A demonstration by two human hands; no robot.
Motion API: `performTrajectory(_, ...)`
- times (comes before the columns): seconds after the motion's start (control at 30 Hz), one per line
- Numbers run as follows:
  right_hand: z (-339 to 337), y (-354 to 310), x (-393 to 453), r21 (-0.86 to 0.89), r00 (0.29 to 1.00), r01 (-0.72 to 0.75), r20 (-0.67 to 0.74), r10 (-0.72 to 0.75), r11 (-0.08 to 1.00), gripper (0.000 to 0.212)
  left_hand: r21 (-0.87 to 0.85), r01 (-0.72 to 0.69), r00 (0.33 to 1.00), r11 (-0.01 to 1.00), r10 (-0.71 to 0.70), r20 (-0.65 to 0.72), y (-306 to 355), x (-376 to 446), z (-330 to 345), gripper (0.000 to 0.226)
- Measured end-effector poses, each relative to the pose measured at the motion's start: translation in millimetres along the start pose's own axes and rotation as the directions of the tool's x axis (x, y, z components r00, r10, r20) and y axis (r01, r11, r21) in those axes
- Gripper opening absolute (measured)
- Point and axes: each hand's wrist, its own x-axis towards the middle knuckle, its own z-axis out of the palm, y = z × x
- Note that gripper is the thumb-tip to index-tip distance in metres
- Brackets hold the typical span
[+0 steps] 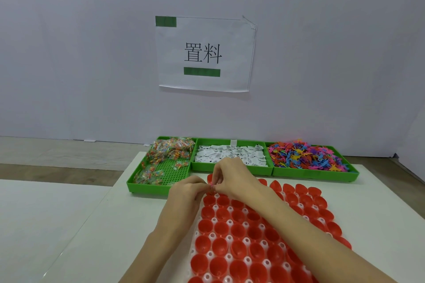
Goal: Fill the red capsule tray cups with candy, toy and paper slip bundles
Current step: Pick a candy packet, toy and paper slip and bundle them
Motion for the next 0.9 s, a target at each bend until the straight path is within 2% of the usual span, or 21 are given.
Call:
performTrajectory(0.13,1,0,2,0.013,1.000,-0.015,0.017,0.015,1.000,0.005,0.040,-0.033,0.999,0.999,0.032,0.037,-1,2,-2,0.015)
performTrajectory(0.4,1,5,-11,0.024,0.999,0.044,-0.016,-0.043,0.999,0.008,-0.032,0.105,0.991,0.994,-0.107,-0.083,5,-3,5,0.008)
performTrajectory(0.57,-3,12,-19,0.103,0.999,0.043,-0.024,-0.040,0.994,0.013,-0.108,0.142,0.985,0.984,-0.152,-0.084,5,-4,1,0.008)
performTrajectory(0.77,-20,24,-31,0.183,0.998,0.027,-0.055,-0.017,0.983,0.013,-0.086,0.138,0.988,0.987,-0.143,-0.060,2,-2,0,0.006)
performTrajectory(0.9,-41,36,-49,0.297,0.995,-0.001,-0.095,0.031,0.955,0.012,-0.099,0.136,0.985,0.986,-0.145,-0.088,1,-4,-1,0.009)
